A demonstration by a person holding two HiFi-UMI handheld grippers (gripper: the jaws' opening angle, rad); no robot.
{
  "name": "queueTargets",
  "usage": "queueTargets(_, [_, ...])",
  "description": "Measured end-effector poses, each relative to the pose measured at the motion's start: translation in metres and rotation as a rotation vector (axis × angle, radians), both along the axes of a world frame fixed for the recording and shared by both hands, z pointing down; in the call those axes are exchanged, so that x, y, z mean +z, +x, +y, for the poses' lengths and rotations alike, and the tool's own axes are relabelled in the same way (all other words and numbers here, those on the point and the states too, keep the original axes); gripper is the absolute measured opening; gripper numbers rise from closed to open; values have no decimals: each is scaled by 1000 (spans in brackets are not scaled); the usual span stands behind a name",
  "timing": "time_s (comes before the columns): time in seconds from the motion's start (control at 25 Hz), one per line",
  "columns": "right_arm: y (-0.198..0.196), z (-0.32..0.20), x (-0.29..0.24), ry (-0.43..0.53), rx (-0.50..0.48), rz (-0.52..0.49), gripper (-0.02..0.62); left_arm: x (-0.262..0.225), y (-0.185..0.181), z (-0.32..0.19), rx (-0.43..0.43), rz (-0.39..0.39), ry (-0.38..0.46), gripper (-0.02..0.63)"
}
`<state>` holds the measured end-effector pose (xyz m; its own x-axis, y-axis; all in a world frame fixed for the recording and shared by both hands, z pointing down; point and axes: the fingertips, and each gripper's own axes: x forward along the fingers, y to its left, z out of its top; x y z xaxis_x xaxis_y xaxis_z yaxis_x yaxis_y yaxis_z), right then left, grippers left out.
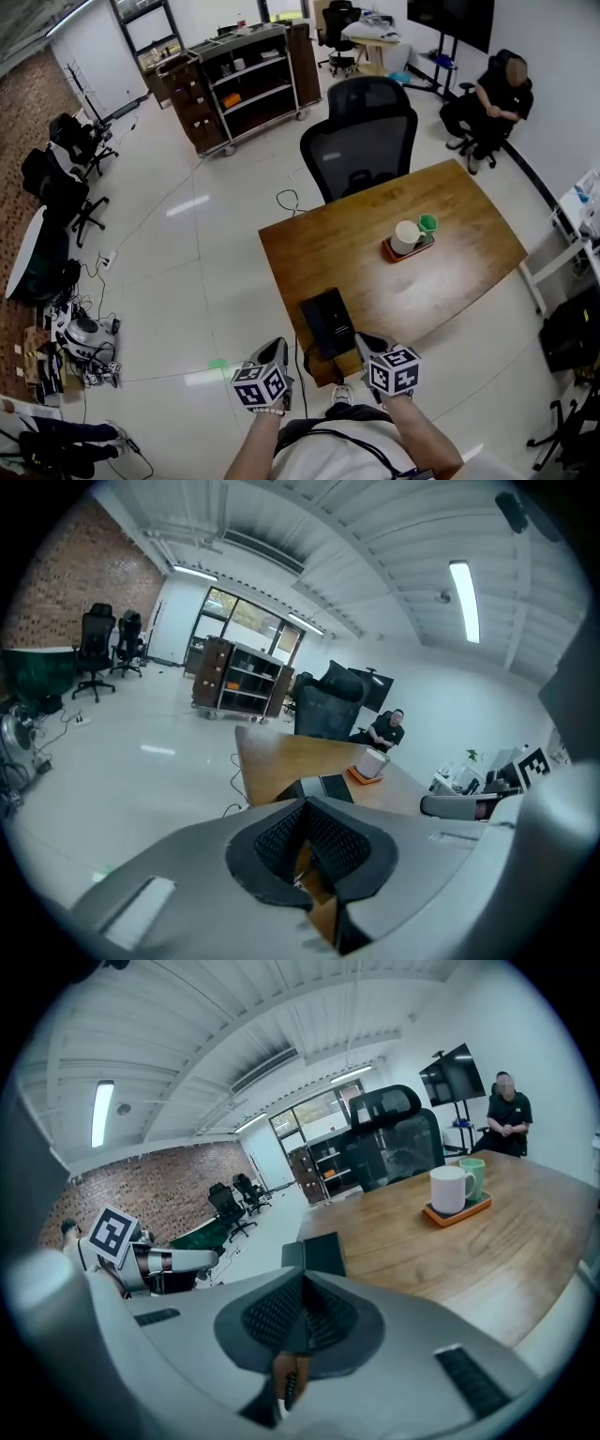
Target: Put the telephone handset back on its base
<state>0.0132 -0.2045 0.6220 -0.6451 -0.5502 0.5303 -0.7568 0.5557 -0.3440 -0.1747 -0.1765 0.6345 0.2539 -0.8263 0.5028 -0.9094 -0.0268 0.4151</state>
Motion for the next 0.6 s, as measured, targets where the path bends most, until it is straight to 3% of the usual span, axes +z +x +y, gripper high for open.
queueTargets(0.2, [-3, 7, -6, 13, -1, 5, 3, -12, 11, 10, 39, -60, -8, 2])
queueTargets(0.44, [-2, 20, -8, 20, 3, 18, 5, -12, 21, 17, 49, -24, -8, 2])
queueTargets(0.6, [2, 24, -10, 27, 10, 21, 5, -12, 30, 19, 64, -40, -9, 2])
